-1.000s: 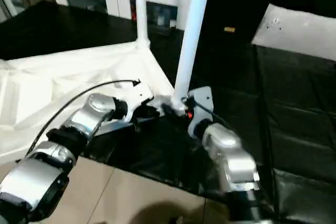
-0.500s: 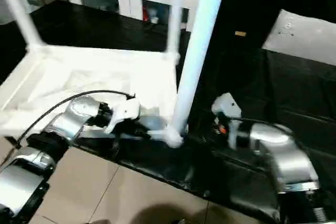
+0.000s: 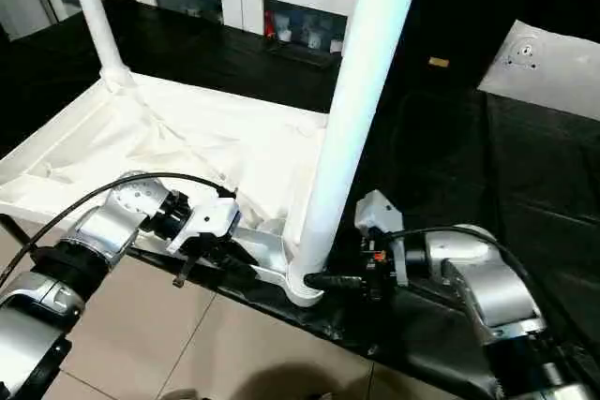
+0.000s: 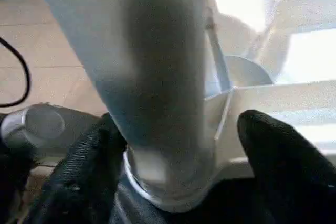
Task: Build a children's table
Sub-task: Rotate leg to tighten
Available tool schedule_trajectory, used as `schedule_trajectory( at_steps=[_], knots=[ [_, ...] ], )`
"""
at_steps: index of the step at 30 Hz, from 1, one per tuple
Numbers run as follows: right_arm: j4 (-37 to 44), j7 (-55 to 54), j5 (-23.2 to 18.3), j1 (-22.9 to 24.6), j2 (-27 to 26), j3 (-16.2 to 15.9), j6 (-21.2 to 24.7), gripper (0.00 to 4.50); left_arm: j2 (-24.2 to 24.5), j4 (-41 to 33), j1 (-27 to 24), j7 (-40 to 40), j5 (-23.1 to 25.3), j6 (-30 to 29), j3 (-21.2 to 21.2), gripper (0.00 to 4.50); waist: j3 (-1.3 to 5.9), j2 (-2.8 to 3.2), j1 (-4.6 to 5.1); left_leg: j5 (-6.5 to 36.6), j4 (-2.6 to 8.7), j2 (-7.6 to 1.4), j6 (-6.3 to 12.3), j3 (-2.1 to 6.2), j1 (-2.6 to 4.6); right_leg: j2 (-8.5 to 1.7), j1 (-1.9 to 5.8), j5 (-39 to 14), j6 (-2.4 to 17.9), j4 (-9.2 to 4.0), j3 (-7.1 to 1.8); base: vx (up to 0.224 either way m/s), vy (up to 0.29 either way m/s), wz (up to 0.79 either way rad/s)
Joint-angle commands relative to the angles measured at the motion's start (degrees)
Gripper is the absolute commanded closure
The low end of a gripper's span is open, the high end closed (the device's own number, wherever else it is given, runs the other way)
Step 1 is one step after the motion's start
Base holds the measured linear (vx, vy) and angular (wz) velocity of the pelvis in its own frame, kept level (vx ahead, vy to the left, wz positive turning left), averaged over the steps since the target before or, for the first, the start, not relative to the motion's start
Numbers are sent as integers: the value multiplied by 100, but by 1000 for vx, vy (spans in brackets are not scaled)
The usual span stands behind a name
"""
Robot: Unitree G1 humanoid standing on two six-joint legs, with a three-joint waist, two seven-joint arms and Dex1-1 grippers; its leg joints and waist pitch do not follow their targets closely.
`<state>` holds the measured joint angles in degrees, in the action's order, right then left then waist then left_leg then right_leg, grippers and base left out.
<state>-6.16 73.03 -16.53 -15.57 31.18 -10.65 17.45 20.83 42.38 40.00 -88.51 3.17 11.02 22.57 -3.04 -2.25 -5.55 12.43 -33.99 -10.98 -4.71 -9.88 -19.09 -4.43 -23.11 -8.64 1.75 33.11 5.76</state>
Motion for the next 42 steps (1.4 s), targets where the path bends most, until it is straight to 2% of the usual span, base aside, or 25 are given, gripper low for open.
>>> schedule_trajectory(
  at_steps=[1,3,5,7,8,9,10,14,18,24,27,30,31,32,33,35,36,37,38,42],
  knots=[
    [-102,98,-107,-101,-16,-32,48,125,-77,-249,-18,-214,-54,17,147,450,373,-20,16,736,402,-279,377,33,-26,-464,332,-1777,1006,-342,-326,0,0,0],
    [-168,149,-137,-140,-39,-56,76,130,-56,-270,-50,-199,-57,14,154,450,375,-26,5,691,404,-283,392,35,-34,-463,340,-1708,1038,-328,-325,0,0,0],
    [-194,167,-144,-154,-43,-65,85,163,-44,-278,-61,-200,-60,16,156,450,382,-29,3,635,399,-283,403,31,-31,-456,341,-1602,1050,-316,-327,0,0,0],
    [-236,221,-159,-172,-44,-84,104,175,-27,-330,-93,-205,-64,-26,146,450,382,-28,5,616,397,-285,410,31,-33,-458,340,-1548,1071,-305,-328,0,0,0],
    [-246,249,-164,-177,-42,-93,112,175,-18,-338,-106,-203,-61,-27,141,450,382,-26,-1,638,393,-280,412,28,-36,-461,343,-1600,1058,-315,-326,0,0,0],
    [-259,279,-176,-185,-44,-100,133,181,-10,-335,-114,-200,-53,-26,140,450,380,-49,5,638,392,-277,415,26,-44,-460,349,-1629,1039,-317,-325,0,0,0],
    [-265,288,-181,-190,-46,-101,144,202,-9,-333,-115,-198,-51,-26,139,450,377,-40,-2,640,395,-276,412,28,-41,-461,346,-1673,1025,-319,-324,0,0,0],
    [-313,348,-231,-218,-58,-120,195,231,16,-397,-152,-196,-54,-72,136,450,372,-37,6,665,400,-275,378,33,-39,-460,335,-1864,936,-343,-323,0,0,0],
    [-284,365,-285,-208,-69,-141,273,241,34,-402,-176,-190,-56,-104,127,450,369,-35,12,687,403,-273,363,33,-34,-456,332,-1881,926,-347,-322,0,0,0],
    [75,16,-466,18,-283,-32,637,243,-152,-508,-279,141,-262,-570,-99,450,372,-45,32,659,399,-271,356,27,-35,-454,335,-1830,948,-336,-331,0,0,0],
    [273,-705,-347,128,-595,31,831,243,-373,-429,-231,685,-235,-774,-231,450,347,-43,53,785,416,-252,289,39,-29,-450,317,-2229,786,-402,-324,0,0,0],
    [199,-1825,24,109,-1116,69,1147,244,-661,-154,-59,1478,-91,-984,-350,450,327,-46,112,953,411,-189,155,51,-23,-436,290,-2941,460,-507,-277,0,0,0],
    [166,-2055,90,97,-1243,88,1201,245,-721,-94,-10,1661,-57,-1063,-372,450,329,-57,150,997,417,-166,105,77,-47,-447,320,-3219,296,-539,-243,0,0,0],
    [139,-2351,157,84,-1406,131,1245,246,-799,-40,42,1833,-50,-1117,-416,450,334,-62,172,1012,415,-164,102,80,-49,-447,326,-3276,247,-548,-238,0,0,0],
    [129,-2537,196,73,-1507,166,1300,246,-849,-6,79,1935,-46,-1155,-446,450,328,-51,217,1072,407,-166,113,79,-23,-441,271,-3324,226,-584,-240,0,0,0],
    [-46,-3680,523,-43,-2082,352,1529,249,-1127,327,365,2662,64,-1226,-575,450,322,-57,287,1208,387,-129,110,81,-7,-415,231,-3556,130,-634,-206,0,0,0],
    [-65,-3755,545,-53,-2122,362,1533,249,-1147,357,389,2721,74,-1235,-582,450,325,-58,309,1217,382,-119,91,85,-5,-412,227,-3604,108,-641,-192,0,0,0],
    [-136,-4097,606,-97,-2328,404,1556,250,-1249,513,510,3069,135,-1302,-627,450,328,-51,333,1239,389,-118,83,101,-25,-423,256,-3636,65,-657,-172,0,0,0],
    [-157,-4190,623,-111,-2383,415,1557,250,-1275,554,540,3167,148,-1313,-644,450,326,-36,341,1268,388,-128,86,99,-9,-426,236,-3630,63,-664,-178,0,0,0],
    [-422,-5280,928,-325,-3019,534,1541,252,-1590,994,875,4293,246,-1394,-901,450,355,-11,362,1222,413,-154,135,109,-9,-430,240,-3156,250,-606,-222,0,0,0]
  ],
)
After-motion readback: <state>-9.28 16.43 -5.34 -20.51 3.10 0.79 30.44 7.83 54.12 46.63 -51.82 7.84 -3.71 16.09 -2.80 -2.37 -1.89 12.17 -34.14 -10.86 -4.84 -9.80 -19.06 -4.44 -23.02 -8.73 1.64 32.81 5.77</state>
